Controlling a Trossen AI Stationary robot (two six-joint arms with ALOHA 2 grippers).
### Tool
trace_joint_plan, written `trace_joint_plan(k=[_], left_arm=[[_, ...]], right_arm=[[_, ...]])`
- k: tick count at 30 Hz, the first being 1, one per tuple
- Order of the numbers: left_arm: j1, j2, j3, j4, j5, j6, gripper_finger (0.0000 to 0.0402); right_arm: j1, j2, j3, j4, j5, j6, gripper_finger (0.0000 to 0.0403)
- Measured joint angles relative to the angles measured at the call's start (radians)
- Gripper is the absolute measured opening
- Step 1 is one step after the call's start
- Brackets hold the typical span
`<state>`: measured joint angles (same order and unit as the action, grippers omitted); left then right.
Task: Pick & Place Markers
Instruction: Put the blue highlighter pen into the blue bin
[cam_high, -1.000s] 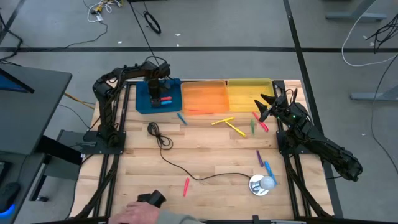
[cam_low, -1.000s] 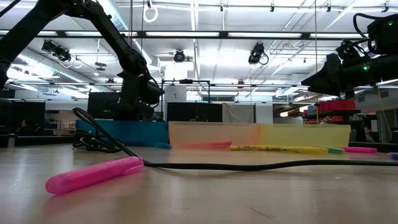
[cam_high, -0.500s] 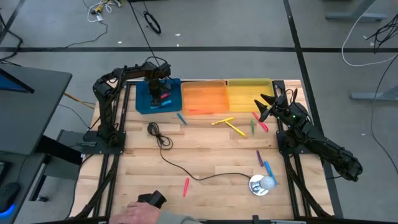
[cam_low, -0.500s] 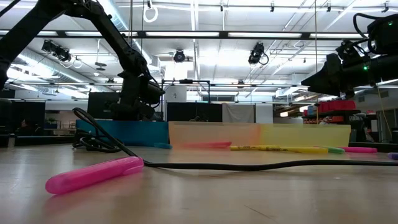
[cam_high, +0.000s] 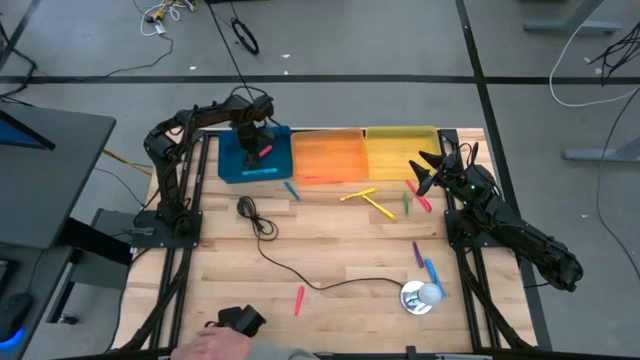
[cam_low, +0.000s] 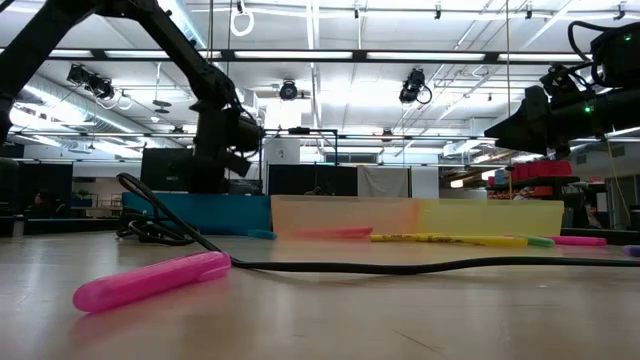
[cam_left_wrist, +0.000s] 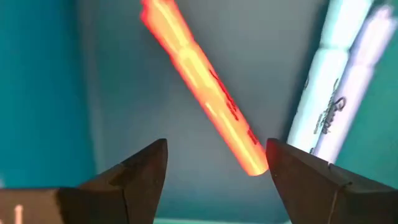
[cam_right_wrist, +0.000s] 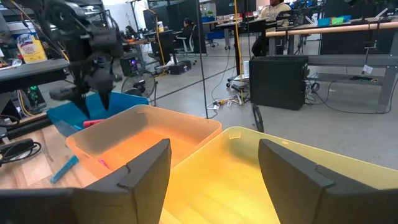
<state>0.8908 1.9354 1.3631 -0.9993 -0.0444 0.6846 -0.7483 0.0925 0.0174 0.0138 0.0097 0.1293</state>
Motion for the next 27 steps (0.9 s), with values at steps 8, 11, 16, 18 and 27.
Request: trace_joint_plan(k=[8, 11, 16, 18, 27], left_arm=[[-0.005, -0.109, 0.048, 0.003, 0.077, -0.08, 0.0279], [-0.018, -0.158, 0.048, 0.001, 0.104, -0.126, 0.0279], [-0.061, -0.246, 0.048, 0.01, 0.146, -0.189, 0.028], [-0.086, -0.284, 0.042, 0.032, 0.159, -0.211, 0.028], [-0.244, -0.502, -0.134, 0.281, 0.165, -0.312, 0.028]], right_arm=[[0.0, 0.0, 0.0, 0.0, 0.0, 0.0, 0.0245], [0.0, 0.0, 0.0, 0.0, 0.0, 0.0, 0.0245], [0.0, 0.0, 0.0, 0.0, 0.0, 0.0, 0.0245], [0.0, 0.0, 0.0, 0.0, 0.0, 0.0, 0.0245], [0.0, 0.0, 0.0, 0.0, 0.0, 0.0, 0.0245]])
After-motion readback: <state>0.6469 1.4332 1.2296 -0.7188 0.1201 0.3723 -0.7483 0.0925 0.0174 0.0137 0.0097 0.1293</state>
